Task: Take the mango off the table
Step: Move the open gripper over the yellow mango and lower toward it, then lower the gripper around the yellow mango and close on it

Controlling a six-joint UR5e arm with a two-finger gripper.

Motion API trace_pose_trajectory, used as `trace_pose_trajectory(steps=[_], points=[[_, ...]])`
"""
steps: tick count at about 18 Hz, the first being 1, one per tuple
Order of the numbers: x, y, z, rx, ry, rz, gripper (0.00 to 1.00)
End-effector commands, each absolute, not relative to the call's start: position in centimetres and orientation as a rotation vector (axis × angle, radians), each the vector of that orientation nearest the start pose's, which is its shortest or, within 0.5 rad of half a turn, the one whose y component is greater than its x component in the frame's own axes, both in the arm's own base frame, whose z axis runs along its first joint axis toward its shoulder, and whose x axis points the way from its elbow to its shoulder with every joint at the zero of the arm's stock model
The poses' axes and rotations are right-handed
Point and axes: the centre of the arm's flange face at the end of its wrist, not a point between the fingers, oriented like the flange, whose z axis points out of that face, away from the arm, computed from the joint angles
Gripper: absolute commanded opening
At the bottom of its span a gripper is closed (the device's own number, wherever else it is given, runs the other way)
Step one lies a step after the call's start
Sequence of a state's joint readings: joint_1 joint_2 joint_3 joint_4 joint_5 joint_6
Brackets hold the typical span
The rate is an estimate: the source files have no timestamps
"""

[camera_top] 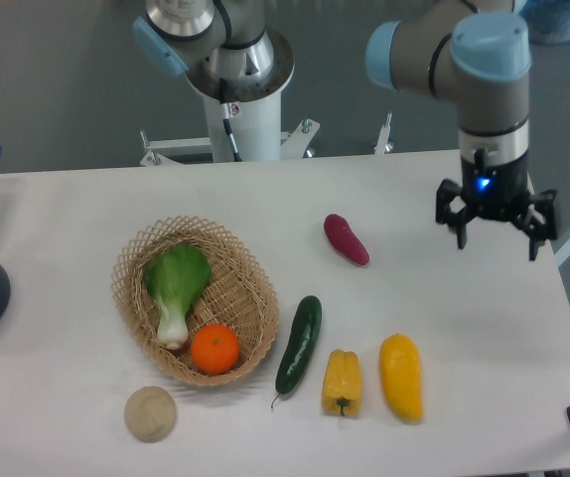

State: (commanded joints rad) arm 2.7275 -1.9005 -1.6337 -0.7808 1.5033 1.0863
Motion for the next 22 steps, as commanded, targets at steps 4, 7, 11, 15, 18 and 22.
trace_pose_trajectory(steps=[4,7,11,15,18,22], points=[[-51.9,40.2,32.8,-2.886,-0.172,0.398,1.00],[-52.1,41.4,31.8,-2.872,-0.291,0.364,1.00],[-52.4,42.4,29.4,-2.870,-0.316,0.342,1.00],[-52.6,44.0,26.5,-2.871,-0.379,0.298,1.00],[-52.4,44.7,24.8,-2.881,-0.409,0.263,1.00],[-52.7,45.5,24.1,-2.840,-0.489,0.206,1.00]])
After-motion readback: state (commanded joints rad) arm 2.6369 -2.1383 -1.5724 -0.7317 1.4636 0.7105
